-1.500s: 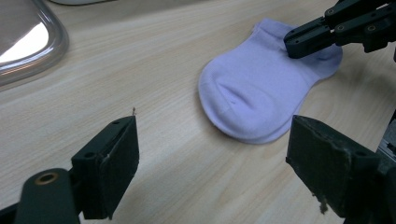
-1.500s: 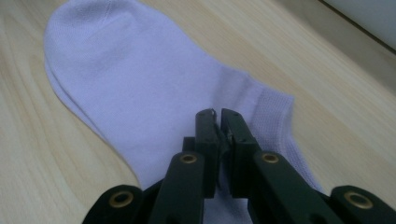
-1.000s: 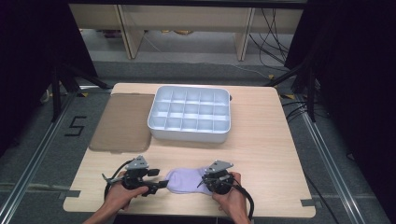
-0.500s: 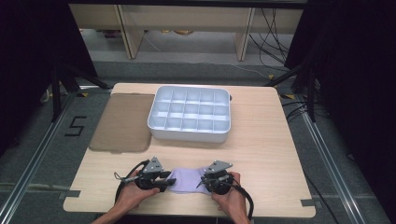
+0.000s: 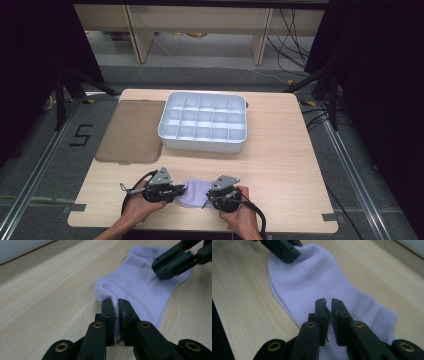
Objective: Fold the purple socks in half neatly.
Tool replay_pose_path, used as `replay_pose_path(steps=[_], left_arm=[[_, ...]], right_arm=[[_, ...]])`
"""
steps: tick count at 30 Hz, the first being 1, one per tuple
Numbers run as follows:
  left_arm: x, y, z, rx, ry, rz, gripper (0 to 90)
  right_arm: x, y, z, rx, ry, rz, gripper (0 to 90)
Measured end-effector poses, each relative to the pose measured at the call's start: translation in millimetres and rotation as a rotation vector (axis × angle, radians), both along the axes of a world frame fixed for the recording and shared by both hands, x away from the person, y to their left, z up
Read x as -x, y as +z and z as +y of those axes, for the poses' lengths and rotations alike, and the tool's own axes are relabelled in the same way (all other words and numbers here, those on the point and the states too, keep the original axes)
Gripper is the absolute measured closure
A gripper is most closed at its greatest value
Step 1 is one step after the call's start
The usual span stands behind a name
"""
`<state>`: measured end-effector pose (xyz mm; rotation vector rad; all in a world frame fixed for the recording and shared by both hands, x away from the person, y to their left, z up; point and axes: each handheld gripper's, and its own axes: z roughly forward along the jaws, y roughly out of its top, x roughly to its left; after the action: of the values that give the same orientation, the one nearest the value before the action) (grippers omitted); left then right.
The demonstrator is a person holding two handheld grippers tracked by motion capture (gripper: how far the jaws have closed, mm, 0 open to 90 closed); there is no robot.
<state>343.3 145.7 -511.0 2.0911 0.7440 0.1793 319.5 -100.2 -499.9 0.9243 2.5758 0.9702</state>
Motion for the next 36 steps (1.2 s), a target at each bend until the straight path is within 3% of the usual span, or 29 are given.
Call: replay_pose_path(steps=[6, 8, 9, 11, 14, 18, 19, 20, 24, 27, 28, 31, 36], left_arm=[[0.3, 10.4, 5.8, 0.037, 0.000, 0.008, 83.5], [3.1, 16.6, 11.1, 0.080, 0.007, 0.001, 83.4], [3.7, 19.5, 14.2, 0.069, -0.007, -0.021, 83.4], [5.3, 21.2, 15.9, 0.072, -0.004, -0.027, 83.4], [11.5, 25.1, 21.0, 0.089, -0.003, -0.006, 83.5], [11.9, 27.4, 25.8, 0.090, -0.001, -0.006, 83.5], [11.7, 27.5, 27.3, 0.097, 0.000, -0.005, 83.6], [11.5, 27.9, 28.4, 0.091, 0.001, -0.006, 83.5], [9.4, 27.4, 28.8, 0.090, -0.007, 0.005, 83.5], [9.5, 27.9, 28.8, 0.086, 0.002, -0.003, 83.5], [8.7, 27.8, 29.0, 0.095, 0.001, -0.006, 83.6], [6.8, 30.5, 32.7, 0.093, 0.005, 0.002, 83.6], [3.3, 34.1, 38.4, 0.127, 0.022, 0.027, 83.6]], right_arm=[[-7.4, -7.2, 11.7, -0.011, 0.051, -0.003, 86.3], [-4.9, -7.8, 18.7, -0.014, 0.049, -0.007, 86.3], [-4.4, -7.9, 22.1, -0.011, 0.057, -0.011, 86.3], [-3.8, -8.5, 25.4, -0.019, 0.067, -0.007, 86.3], [-1.7, -11.0, 38.0, -0.049, 0.082, -0.003, 86.1], [-2.3, -7.9, 41.2, -0.044, 0.095, 0.023, 83.5], [-5.6, -6.3, 39.8, -0.046, 0.102, 0.009, 83.5], [-7.2, -3.2, 37.8, -0.063, 0.061, 0.011, 83.5], [-33.3, 4.3, 33.0, -0.050, 0.034, -0.013, 85.5], [-38.9, -0.3, 39.4, -0.041, 0.047, 0.000, 85.8], [-43.8, -5.8, 46.7, 0.000, 0.071, -0.009, 86.7], [-46.1, -9.5, 53.4, -0.019, 0.067, -0.022, 86.9], [-48.0, -9.9, 63.4, -0.031, 0.087, -0.018, 86.2]])
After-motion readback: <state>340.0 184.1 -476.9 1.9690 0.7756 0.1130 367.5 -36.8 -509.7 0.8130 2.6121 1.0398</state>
